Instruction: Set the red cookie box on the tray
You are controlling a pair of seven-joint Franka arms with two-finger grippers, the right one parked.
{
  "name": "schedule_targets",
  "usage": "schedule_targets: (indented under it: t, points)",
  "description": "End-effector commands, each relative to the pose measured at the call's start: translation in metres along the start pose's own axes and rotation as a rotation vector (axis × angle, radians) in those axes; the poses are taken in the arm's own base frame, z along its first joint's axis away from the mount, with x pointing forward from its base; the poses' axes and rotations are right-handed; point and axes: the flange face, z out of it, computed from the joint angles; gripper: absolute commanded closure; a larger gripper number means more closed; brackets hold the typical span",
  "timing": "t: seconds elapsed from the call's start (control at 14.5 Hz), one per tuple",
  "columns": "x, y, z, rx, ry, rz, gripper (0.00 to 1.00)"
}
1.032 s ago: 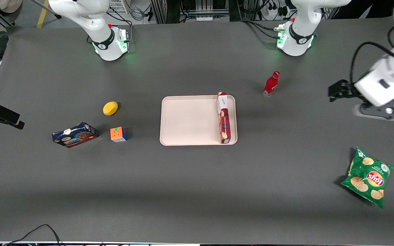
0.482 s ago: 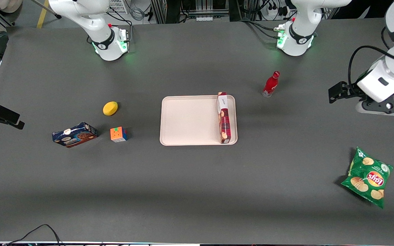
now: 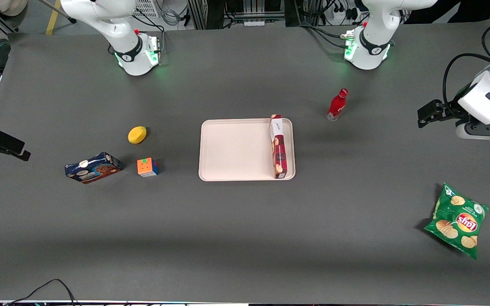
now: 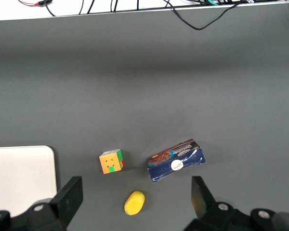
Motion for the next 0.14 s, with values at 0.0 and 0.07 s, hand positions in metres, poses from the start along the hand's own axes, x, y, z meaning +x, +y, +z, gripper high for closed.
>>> schedule_targets:
  t: [0.0, 0.07]
  points:
    - [-0.002, 0.0022, -0.0135, -0.003, 0.026, 0.007, 0.0]
    - [-0.002, 0.003, -0.0134, -0.003, 0.026, 0.007, 0.0]
